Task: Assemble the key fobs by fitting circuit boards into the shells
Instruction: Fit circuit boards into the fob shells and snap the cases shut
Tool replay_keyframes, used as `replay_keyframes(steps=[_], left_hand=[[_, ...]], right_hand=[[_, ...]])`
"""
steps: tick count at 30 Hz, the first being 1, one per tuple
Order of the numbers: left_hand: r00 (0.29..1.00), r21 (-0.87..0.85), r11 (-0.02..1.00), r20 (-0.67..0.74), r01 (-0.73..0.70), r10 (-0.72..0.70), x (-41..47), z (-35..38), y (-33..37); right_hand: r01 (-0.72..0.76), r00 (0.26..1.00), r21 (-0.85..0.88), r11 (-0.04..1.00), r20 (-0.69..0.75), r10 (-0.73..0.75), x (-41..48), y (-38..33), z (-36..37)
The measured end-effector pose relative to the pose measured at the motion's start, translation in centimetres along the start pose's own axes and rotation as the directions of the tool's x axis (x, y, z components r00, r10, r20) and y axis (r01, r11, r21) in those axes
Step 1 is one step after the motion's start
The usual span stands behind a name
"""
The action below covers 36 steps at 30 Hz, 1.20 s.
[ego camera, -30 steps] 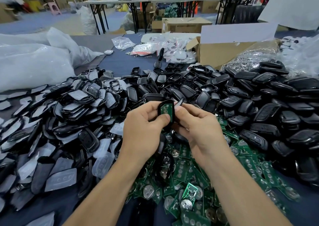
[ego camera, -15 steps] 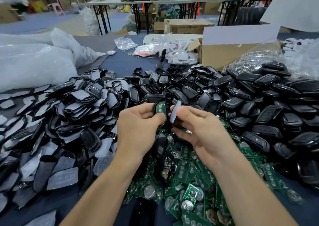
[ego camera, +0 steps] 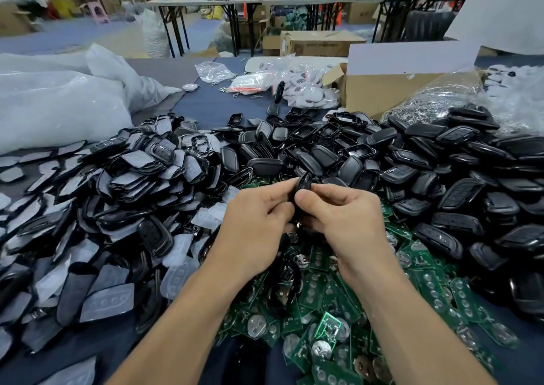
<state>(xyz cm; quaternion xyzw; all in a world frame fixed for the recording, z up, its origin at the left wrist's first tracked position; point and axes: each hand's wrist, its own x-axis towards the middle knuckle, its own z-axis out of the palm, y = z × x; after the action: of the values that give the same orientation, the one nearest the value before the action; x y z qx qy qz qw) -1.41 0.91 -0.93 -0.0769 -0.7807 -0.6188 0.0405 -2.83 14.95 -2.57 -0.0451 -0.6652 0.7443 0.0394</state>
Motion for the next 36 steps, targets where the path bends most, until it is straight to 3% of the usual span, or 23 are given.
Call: replay_keyframes(steps=[10, 18, 23, 27, 32, 36], left_hand=[[0.999, -0.113, 0.993, 0.005, 0.036, -0.036, 0.2, -0.2, -0.9], [0.998, -0.029, 0.999, -0.052, -0.018, 0.016, 0.0, -0.3, -0.7], [0.998, -0.153, 0.986, 0.025, 0.063, -0.059, 0.2, -0.4, -0.6], [0.991, -0.195, 0.976, -0.074, 0.091, -0.108, 0.3, -0.4, -0.7], [0.969, -0.273, 0.957, -0.188, 0.102, -0.157, 0.5, -0.2, -0.7], [0.967, -0.373, 0.922, -0.180, 0.103, -0.180, 0.6, -0.2, -0.7]], right_hand=[[0.102, 0.995, -0.168, 0.981, 0.026, -0.099, -0.1, 0.2, -0.1], [0.175, 0.982, -0.280, 0.944, 0.122, -0.146, -0.5, -0.3, 0.1], [0.311, 0.936, -0.574, 0.758, 0.049, -0.347, -1.2, -0.8, 0.3], [0.392, 0.886, -0.715, 0.579, 0.123, -0.447, -1.9, -0.9, 0.8], [0.467, 0.823, -0.718, 0.516, 0.139, -0.551, -2.2, -0.8, 1.3], [0.479, 0.800, -0.716, 0.508, 0.118, -0.588, -2.1, -0.8, 1.4]])
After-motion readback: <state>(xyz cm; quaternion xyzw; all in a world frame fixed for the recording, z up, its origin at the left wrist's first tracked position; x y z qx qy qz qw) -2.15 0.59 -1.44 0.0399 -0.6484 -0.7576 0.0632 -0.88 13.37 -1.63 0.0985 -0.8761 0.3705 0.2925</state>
